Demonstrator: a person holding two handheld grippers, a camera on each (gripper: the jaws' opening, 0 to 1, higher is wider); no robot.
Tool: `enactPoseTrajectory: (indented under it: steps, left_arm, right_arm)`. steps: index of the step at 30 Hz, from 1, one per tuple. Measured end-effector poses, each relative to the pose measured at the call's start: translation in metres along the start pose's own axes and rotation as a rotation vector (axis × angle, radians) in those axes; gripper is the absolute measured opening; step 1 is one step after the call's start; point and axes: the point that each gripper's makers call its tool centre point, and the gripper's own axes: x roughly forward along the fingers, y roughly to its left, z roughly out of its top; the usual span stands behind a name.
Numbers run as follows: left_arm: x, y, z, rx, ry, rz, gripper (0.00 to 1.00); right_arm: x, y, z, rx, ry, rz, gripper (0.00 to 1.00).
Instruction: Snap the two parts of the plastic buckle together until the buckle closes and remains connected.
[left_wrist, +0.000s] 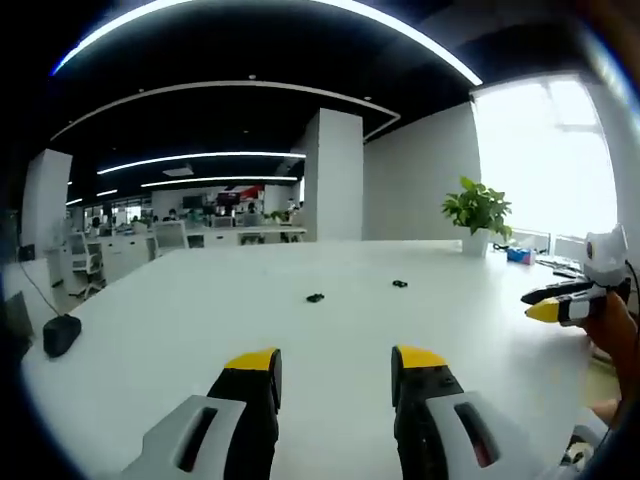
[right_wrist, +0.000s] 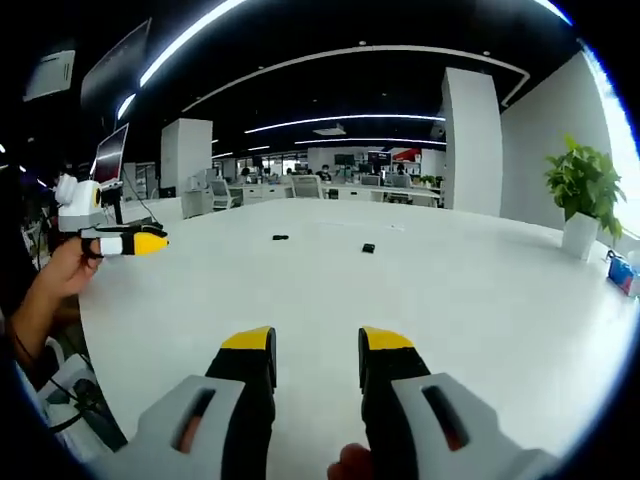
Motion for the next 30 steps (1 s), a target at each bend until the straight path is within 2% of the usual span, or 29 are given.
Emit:
enactPoseTrajectory:
  steps: [1, 3, 6, 9, 17, 21, 30]
  left_arm:
    - [0.000, 0.000, -0.001, -0.002, 0.002, -0.003, 0.44]
    - [0.000, -0.006, -0.001, -0.031, 0.007, -0.030, 0.44]
    - [-0.002, -0.010, 0.001, 0.010, -0.007, -0.013, 0.44]
    - [-0.002, -0.006, 0.001, 0.007, -0.007, -0.008, 0.44]
    - [-0.004, -0.001, 0.000, 0.010, -0.002, 0.003, 0.44]
    - [-0.004, 0.000, 0.000, 0.001, 0.002, 0.004, 0.44]
    - [-0.003, -0.007, 0.000, 0.003, 0.002, 0.001, 0.44]
  right_arm:
    - [0.000, 0.006, 0.005, -0.020, -0.024, 0.037, 0.31]
    - [0.001, 0.007, 0.003, -0.014, -0.014, 0.030, 0.32]
    - [0.001, 0.009, 0.001, -0.006, -0.006, 0.030, 0.32]
    - [-0.001, 0.012, 0.003, 0.003, -0.016, 0.046, 0.33]
    - [-0.002, 0.005, 0.005, -0.012, -0.006, 0.012, 0.32]
    - [0.000, 0.003, 0.000, -0.020, 0.024, 0.009, 0.32]
    - [-0.001, 0.000, 0.004, -0.008, 0.000, -0.006, 0.31]
